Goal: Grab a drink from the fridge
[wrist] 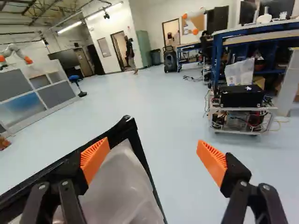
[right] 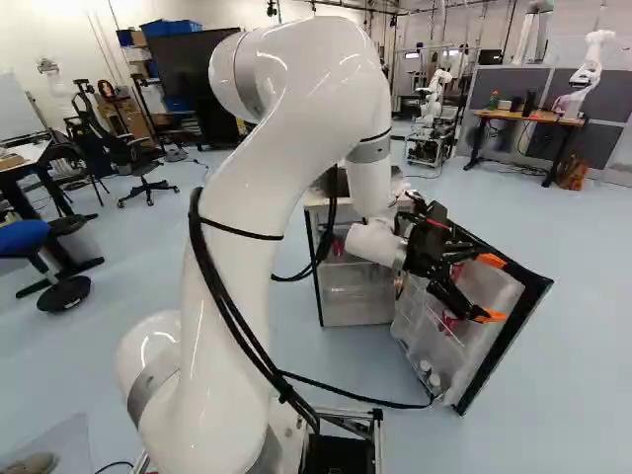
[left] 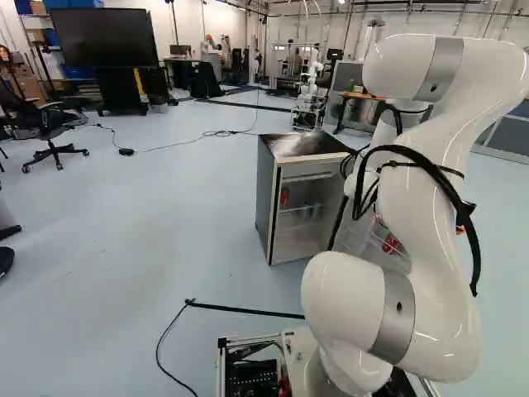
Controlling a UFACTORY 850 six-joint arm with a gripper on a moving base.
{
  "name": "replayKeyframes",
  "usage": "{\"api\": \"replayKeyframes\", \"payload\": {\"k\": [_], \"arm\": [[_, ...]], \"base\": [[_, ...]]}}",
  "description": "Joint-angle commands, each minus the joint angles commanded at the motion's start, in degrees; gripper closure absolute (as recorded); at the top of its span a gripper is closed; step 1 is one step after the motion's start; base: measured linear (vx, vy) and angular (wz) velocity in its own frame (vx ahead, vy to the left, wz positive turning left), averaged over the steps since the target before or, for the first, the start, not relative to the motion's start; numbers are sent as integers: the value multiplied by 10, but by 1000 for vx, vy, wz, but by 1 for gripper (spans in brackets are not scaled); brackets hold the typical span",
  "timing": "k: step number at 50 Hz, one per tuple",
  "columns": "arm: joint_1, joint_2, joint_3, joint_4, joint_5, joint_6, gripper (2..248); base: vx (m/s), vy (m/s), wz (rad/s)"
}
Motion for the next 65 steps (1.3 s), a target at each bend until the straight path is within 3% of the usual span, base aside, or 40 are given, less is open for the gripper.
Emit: {"api": "replayKeyframes", "payload": {"k": [65], "arm": [[67,172,256,-386,0,0,3]], "base": [[0,0,0]]}}
